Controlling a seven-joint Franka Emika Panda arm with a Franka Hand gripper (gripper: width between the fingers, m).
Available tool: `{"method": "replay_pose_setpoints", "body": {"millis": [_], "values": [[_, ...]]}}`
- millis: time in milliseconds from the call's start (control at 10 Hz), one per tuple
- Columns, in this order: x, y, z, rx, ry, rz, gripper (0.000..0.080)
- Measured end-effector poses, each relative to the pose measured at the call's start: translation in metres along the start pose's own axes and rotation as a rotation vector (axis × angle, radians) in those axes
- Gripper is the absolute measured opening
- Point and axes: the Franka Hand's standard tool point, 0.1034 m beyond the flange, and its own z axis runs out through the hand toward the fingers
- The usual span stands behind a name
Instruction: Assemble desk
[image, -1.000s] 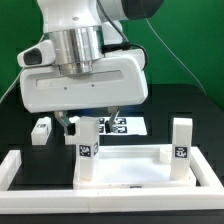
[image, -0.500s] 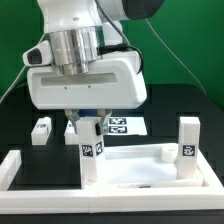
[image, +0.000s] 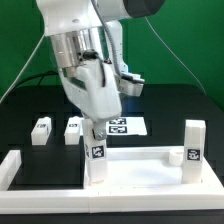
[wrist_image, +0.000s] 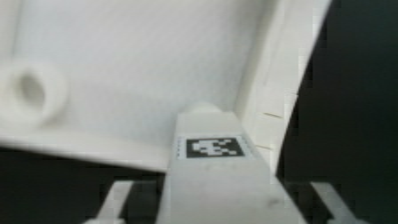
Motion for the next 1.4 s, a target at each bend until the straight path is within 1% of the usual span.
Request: {"method": "replay_pose_setpoints", "body": {"millis": [100,200,300,400,500,600,700,1000,1100,1200,1300,1400], "values": [[-0.0009,-0.0005,0.0003,0.005,-0.008,0.063,0.0288],[-0.0013,-0.0002,0.0006,0.004,-0.008,0.058,0.0368],[-0.0015,-0.0001,0.0008,0.004,-0.008,0.013,0.0505],[-0.0013,0.0000,0.0008,0.003,-0.007,-0.011,0.0505],[-0.0007,-0.0004,-0.0005,0.002,-0.004,-0.236,0.0618],[-0.0018,-0.0024,-0.0031,-0.006,0.001,-0.441,0.0640],[-0.0050,-0.0017,-0.0029,-0.023,0.007,-0.607,0.0640],[-0.0035,-0.0009,-0.0020,-0.026,0.005,-0.806,0.0649],[-0.0008,-0.0011,-0.0021,-0.028,0.009,-0.953,0.0649],[0.0035,-0.0042,-0.0022,-0.033,0.039,-1.197,0.0649],[-0.0021,-0.0068,0.0005,-0.033,0.062,-1.370,0.0649],[-0.0038,-0.0059,0.0012,-0.021,0.051,-1.242,0.0522]]}}
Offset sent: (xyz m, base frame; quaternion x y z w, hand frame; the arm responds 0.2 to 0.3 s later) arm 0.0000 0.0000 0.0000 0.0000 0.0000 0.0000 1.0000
